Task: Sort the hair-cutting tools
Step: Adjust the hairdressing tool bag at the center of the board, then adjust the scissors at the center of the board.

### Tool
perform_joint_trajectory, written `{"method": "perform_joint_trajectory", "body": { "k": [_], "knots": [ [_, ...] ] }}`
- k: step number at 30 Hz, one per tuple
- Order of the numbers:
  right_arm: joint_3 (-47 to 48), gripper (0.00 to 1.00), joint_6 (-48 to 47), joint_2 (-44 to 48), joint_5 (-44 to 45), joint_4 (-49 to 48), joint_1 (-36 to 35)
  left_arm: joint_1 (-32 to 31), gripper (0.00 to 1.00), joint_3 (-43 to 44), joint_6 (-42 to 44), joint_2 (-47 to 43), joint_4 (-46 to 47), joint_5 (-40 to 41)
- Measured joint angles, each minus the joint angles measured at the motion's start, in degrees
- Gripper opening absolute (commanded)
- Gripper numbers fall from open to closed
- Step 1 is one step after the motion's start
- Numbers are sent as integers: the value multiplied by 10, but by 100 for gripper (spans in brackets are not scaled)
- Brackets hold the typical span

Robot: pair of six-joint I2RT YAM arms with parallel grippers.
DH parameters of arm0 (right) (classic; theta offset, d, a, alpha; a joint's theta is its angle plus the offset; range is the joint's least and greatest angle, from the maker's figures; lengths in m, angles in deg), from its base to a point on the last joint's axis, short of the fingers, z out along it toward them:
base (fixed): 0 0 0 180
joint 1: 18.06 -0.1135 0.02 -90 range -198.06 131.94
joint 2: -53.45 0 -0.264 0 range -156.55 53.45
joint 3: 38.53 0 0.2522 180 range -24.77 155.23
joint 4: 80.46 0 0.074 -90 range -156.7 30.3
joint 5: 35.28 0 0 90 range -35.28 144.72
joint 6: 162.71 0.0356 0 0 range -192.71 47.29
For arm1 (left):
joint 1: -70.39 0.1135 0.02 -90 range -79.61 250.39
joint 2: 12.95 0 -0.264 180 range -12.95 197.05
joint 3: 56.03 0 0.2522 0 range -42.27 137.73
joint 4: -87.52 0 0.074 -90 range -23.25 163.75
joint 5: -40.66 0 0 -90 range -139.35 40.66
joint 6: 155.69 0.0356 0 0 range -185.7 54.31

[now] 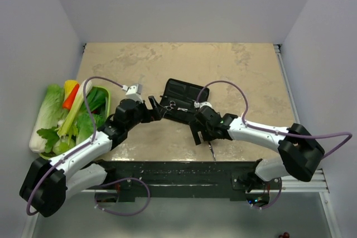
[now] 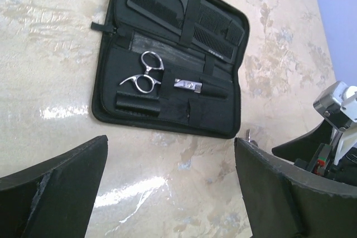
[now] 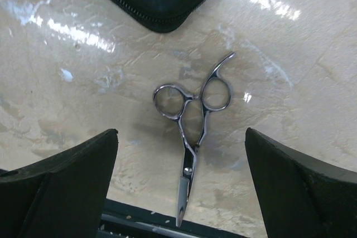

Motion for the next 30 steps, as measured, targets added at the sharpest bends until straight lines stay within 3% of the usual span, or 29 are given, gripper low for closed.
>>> {"method": "perform_joint_trajectory", "body": {
  "k": [13,22,30],
  "knots": [
    [-44,99,67,12,-4,3,-64,-2,100,-28,0,-50,-22,-16],
    [-92,99,135,47,40,-35,-109,-2,100,-58,0,-94,-30,-16],
    [-111,99,214,71,36,-79,-204,-2,100,-66,2,-95,-35,-16]
  ]
}}
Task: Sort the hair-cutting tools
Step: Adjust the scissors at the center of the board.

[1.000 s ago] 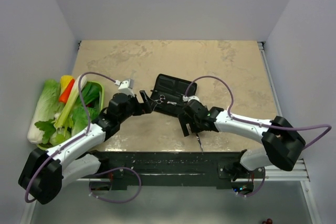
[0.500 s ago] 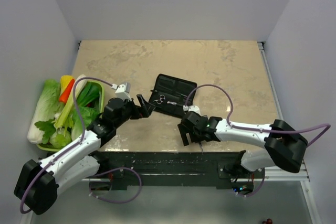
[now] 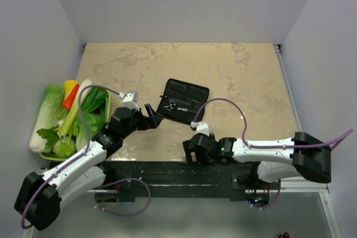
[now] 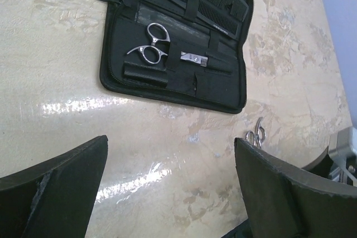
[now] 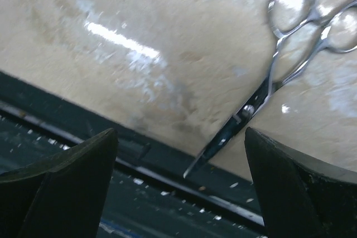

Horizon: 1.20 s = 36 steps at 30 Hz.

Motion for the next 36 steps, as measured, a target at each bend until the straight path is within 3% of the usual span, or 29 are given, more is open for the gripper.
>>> {"method": "perform_joint_trajectory", "body": {
  "k": [7,17,24,28,36],
  "knots": [
    [13,99,51,-14,0,4,-45,0,100,-7,7,-12,1,0],
    [155,99,50,-205,33,-108,-48,0,100,-17,7,-32,-9,7],
    [236,99,0,-277,84,-93,-49,0,100,-20,7,-59,-26,17],
    [235,99,-52,-226,123,4,-52,0,100,-20,7,-65,-31,18],
    [237,99,-169,-5,246,145,-40,0,100,-19,9,-56,-39,4]
  ]
}}
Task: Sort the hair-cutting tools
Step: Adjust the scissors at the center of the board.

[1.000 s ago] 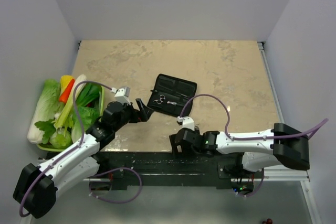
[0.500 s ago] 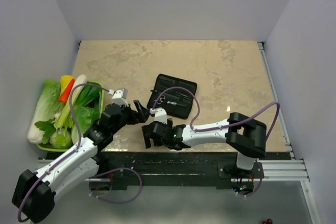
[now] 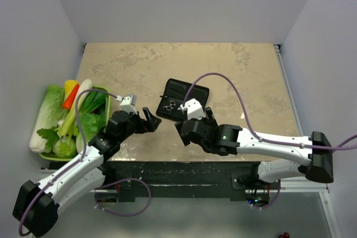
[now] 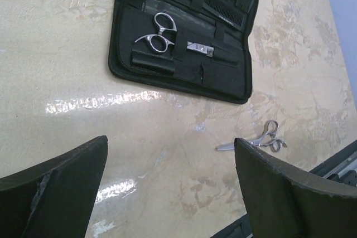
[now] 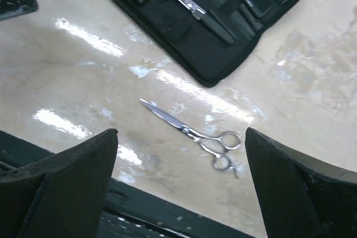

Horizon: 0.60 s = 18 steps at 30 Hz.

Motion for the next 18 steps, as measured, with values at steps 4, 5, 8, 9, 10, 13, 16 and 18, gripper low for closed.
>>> {"method": "perform_joint_trajectory", "body": {
  "k": [4,5,8,9,10,13,16,18],
  "knots": [
    [-14,99,-48,52,-17,31,28,0,100,0,0,0,-2,-1],
    [-15,98,-56,60,-24,41,36,0,100,0,0,1,-2,-2],
    [-15,98,-87,66,-62,55,79,0,100,5,1,9,-3,-2],
    [-15,98,-100,63,-76,57,94,0,100,7,2,13,-2,-2],
    [-16,99,-111,58,-89,57,105,0,100,9,3,16,-2,-2],
    [-15,98,-151,16,-143,58,132,0,100,11,3,23,-2,-2],
    [-7,97,-196,-51,-192,59,144,0,100,12,3,30,-1,-5],
    [-3,97,-229,-89,-232,60,157,0,100,13,3,34,1,-8]
  ]
}}
